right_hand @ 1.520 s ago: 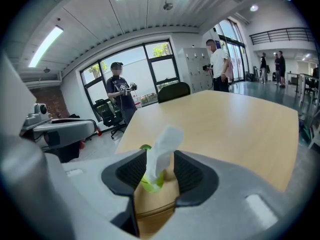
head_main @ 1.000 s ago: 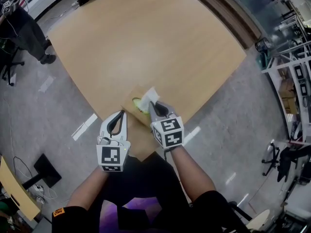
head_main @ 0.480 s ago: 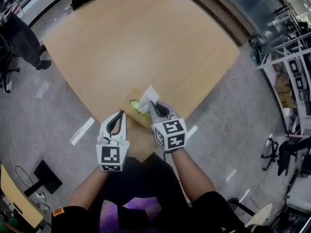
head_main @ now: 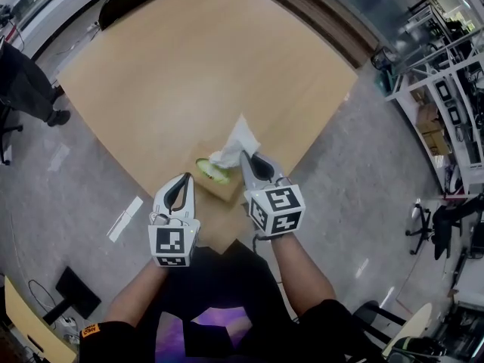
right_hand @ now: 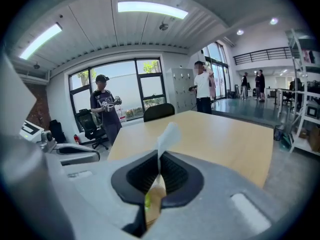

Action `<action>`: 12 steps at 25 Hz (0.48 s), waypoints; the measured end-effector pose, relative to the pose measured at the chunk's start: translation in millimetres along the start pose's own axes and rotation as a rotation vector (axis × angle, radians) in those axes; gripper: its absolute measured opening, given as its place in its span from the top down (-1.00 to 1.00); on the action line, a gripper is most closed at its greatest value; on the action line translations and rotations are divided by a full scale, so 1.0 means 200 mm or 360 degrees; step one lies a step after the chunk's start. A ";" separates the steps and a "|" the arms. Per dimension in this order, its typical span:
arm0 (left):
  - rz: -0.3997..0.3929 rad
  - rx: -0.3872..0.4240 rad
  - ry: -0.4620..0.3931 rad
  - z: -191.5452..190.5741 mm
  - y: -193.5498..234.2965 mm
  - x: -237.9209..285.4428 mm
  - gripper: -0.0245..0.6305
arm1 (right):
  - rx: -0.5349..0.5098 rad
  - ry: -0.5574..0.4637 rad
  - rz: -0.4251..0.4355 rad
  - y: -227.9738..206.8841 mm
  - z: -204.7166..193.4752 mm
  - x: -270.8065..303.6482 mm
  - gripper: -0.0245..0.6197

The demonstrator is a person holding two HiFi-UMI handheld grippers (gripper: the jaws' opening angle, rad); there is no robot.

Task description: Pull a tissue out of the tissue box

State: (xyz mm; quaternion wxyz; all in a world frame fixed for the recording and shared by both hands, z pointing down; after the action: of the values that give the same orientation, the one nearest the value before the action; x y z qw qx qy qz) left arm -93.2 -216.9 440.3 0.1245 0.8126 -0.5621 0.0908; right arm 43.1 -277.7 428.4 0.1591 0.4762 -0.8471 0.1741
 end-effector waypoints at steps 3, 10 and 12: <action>-0.0027 0.0002 -0.0014 0.01 0.00 -0.01 0.87 | 0.0015 -0.0061 -0.0059 -0.01 0.06 -0.06 0.94; -0.0099 -0.0005 -0.0023 0.02 0.04 -0.05 0.87 | 0.0039 -0.0081 -0.0169 0.04 0.03 -0.14 0.94; -0.0125 -0.0017 -0.0016 0.04 0.05 -0.06 0.87 | 0.0057 -0.0080 -0.0200 0.06 0.01 -0.16 0.94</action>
State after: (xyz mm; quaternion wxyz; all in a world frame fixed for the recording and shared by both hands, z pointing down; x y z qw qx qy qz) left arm -105.9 -211.6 429.4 0.1295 0.8338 -0.5309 0.0787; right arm 48.7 -248.0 411.1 0.1399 0.5354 -0.8161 0.1667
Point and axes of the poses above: the fingertips, and each gripper's own axes: x forward along the fingers, y to its left, z out of its top, the point moved 2 cm from there along -x, backward along the fingers, and after that the axes turned 2 degrees about -y, right-handed, at the moved point
